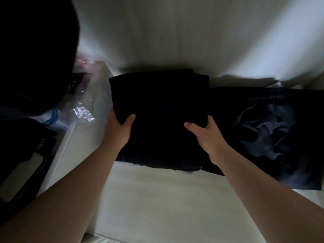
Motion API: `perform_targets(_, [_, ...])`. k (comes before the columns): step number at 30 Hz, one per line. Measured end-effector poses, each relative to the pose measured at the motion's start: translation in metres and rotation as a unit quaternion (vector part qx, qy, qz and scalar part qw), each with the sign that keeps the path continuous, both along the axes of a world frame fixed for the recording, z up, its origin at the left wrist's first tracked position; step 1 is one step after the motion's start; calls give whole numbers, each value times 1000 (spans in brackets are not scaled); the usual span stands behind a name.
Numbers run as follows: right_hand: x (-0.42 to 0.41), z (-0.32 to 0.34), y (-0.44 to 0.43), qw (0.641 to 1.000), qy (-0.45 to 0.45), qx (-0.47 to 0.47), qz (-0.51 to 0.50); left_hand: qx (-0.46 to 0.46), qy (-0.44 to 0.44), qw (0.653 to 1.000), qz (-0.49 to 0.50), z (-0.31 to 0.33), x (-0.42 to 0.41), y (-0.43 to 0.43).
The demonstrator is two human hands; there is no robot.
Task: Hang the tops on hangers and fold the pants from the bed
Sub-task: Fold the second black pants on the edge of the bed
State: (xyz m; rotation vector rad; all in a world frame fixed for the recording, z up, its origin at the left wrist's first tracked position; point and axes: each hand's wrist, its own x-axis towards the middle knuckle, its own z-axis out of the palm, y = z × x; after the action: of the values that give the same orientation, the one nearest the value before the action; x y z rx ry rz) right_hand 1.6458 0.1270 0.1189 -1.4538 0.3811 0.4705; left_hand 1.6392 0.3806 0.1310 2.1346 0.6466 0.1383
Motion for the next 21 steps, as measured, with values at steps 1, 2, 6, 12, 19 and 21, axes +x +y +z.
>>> perform_targets(1, [0,-1,0,1000,-8,-24,5,56,-7,998,3,1,-1,-3])
perform_targets(2, [-3,1,0,998,-25,-60,10,126,-7,992,8,5,-3,-6])
perform_targets(6, [-31,14,3,894,-252,-366,52,359,-114,921,-96,17,-20,-25])
perform_targets(12, [-38,-5,36,769,-285,-516,247,392,46,893,-217,-10,-18,-38])
perform_targets(19, [-25,-29,36,780,-252,-512,258,401,103,881,-229,-21,-8,-39])
perform_targets(21, [-26,-27,33,783,-241,-505,273,382,120,889,-223,-19,-14,-45])
